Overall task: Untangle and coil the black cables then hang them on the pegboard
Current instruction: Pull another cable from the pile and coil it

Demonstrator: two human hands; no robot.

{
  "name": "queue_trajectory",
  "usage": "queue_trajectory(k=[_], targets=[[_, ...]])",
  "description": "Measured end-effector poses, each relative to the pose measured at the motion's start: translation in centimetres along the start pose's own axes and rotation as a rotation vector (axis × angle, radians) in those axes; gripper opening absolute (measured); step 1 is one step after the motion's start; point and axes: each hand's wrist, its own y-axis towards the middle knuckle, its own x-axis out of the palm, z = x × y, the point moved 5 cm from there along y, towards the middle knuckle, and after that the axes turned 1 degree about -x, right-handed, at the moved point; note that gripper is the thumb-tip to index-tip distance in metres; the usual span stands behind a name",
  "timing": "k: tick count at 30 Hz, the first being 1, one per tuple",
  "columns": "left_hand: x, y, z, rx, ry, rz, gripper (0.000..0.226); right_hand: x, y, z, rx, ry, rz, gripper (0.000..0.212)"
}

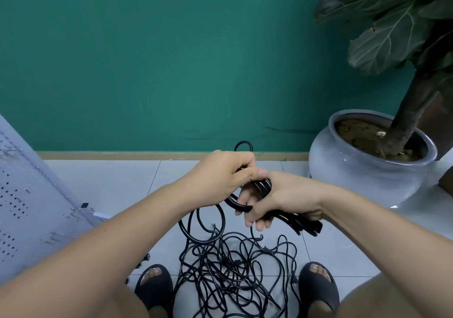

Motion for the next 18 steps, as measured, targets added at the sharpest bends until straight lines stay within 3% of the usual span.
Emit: queue_trajectory(k=[4, 7, 11, 14, 18], targets=[[-0.4, -0.1, -0.5, -0.029, -0.062, 0.005, 0.041, 1.1, 0.5, 0.0, -0.017, -0.069, 0.026, 0.013], [-1.3, -0.2, -0.5, -0.078, -0.243, 0.049, 0.043, 1.7, 0.4, -1.2, -0.152, -0.216, 0.102, 0.015], [-3.4, -0.3, -0.4, -0.099, -0.421, 0.073, 0.064, 1.8, 0.4, -1.9, -0.290, -0.205, 0.253, 0.020], [-4.7, -0.7, -0.2, -0.045, -0.312, 0.063, 0.062, 1.2, 0.1, -2.4, -0.391, -0.233, 0.379, 0.027], [-5.8, -0.8, -0.5, 0.008, -0.148, 0.090, 0.050, -0.3, -0.4, -2.9, -0.408, -0.238, 0.446, 0.020]])
